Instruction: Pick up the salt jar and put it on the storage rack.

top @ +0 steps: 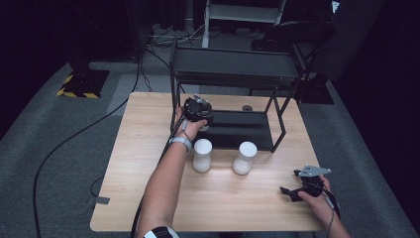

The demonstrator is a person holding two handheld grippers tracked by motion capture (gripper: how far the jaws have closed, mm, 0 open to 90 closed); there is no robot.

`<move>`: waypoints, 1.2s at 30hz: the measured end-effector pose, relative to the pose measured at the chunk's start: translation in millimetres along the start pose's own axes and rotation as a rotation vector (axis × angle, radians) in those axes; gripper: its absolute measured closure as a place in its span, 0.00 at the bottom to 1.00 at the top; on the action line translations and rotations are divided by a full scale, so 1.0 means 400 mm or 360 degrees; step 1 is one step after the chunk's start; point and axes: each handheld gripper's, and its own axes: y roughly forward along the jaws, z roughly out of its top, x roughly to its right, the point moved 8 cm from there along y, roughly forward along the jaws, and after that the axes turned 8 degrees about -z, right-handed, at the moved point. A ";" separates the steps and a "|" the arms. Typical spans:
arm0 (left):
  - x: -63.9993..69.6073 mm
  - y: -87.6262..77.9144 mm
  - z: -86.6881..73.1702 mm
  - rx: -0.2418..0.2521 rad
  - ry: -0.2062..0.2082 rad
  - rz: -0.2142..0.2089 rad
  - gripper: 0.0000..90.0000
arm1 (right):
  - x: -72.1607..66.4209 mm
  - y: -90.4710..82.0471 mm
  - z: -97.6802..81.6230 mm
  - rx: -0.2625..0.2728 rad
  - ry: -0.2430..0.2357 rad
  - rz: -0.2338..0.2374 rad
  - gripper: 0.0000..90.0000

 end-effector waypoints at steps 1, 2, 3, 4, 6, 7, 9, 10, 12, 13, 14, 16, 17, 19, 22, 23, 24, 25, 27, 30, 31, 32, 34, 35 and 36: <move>0.001 0.002 0.000 -0.0011 0.0004 0.0005 0.34 | 0.000 0.000 0.000 0.0000 0.0000 0.0000 0.00; 0.000 0.005 -0.001 -0.0018 0.0002 0.0004 0.34 | 0.000 0.000 0.000 0.0000 0.0000 0.0000 0.00; 0.000 0.007 -0.001 -0.0027 -0.0001 0.0006 0.34 | 0.000 0.000 0.000 0.0000 0.0000 0.0000 0.00; 0.000 0.009 -0.001 -0.0039 -0.0002 0.0007 0.34 | 0.000 0.000 0.000 0.0000 0.0000 0.0000 0.00; -0.002 0.013 -0.003 -0.0040 -0.0002 0.0003 0.34 | 0.000 0.000 0.000 0.0000 0.0000 0.0000 0.00; -0.003 0.015 -0.003 -0.0036 -0.0003 0.0004 0.34 | 0.000 0.000 0.000 0.0000 0.0000 0.0000 0.00; -0.003 0.018 -0.005 -0.0029 -0.0002 0.0003 0.34 | 0.000 0.000 0.000 0.0000 -0.0001 0.0000 0.00; -0.003 0.020 -0.006 -0.0027 0.0000 -0.0001 0.34 | 0.000 0.000 0.000 0.0000 0.0000 0.0000 0.00; -0.002 0.024 -0.007 -0.0031 0.0011 -0.0001 0.34 | 0.000 0.000 0.000 0.0000 -0.0001 0.0000 0.00; -0.001 0.026 -0.008 -0.0036 0.0012 -0.0001 0.34 | 0.000 0.000 0.000 0.0000 0.0000 0.0000 0.00; -0.001 0.027 -0.008 -0.0038 0.0008 -0.0003 0.34 | 0.000 0.000 0.000 0.0000 0.0000 0.0000 0.00; -0.001 0.032 -0.009 -0.0042 0.0004 -0.0005 0.34 | 0.000 0.000 0.000 0.0000 0.0000 0.0000 0.00; -0.001 0.033 -0.009 -0.0043 0.0004 -0.0005 0.34 | 0.000 0.000 0.000 0.0000 0.0000 0.0000 0.00; 0.000 0.036 -0.010 -0.0043 0.0007 -0.0006 0.34 | 0.000 0.000 0.000 0.0000 0.0000 -0.0001 0.00; 0.000 0.039 -0.011 -0.0052 0.0004 -0.0012 0.34 | 0.000 0.000 0.000 0.0000 0.0000 -0.0001 0.00; 0.000 0.040 -0.011 -0.0058 0.0006 -0.0015 0.34 | 0.000 0.000 0.000 0.0000 0.0000 -0.0001 0.00; 0.000 0.041 -0.011 -0.0065 0.0005 -0.0017 0.34 | 0.000 0.000 0.000 0.0000 0.0000 0.0000 0.00; 0.000 0.043 -0.012 -0.0068 0.0003 -0.0020 0.34 | 0.000 0.000 0.000 0.0000 0.0000 -0.0001 0.00; -0.001 0.045 -0.012 -0.0076 -0.0006 -0.0024 0.34 | 0.000 0.000 0.000 0.0000 0.0000 -0.0001 0.00; -0.003 0.048 -0.014 -0.0088 -0.0008 -0.0039 0.34 | 0.000 0.000 0.000 0.0000 0.0000 -0.0001 0.00; -0.002 0.048 -0.014 -0.0091 -0.0005 -0.0040 0.34 | 0.000 0.000 0.000 -0.0001 -0.0001 -0.0001 0.00; -0.003 0.049 -0.014 -0.0096 -0.0001 -0.0041 0.34 | 0.000 0.000 0.000 0.0000 -0.0001 -0.0001 0.00; -0.004 0.049 -0.014 -0.0100 0.0000 -0.0044 0.34 | 0.000 0.000 0.000 0.0000 -0.0001 -0.0001 0.00; -0.004 0.050 -0.014 -0.0106 0.0000 -0.0041 0.34 | 0.000 0.000 0.000 0.0000 -0.0001 -0.0001 0.00; -0.005 0.051 -0.015 -0.0110 -0.0002 -0.0043 0.34 | 0.000 0.000 0.000 -0.0001 -0.0001 -0.0001 0.00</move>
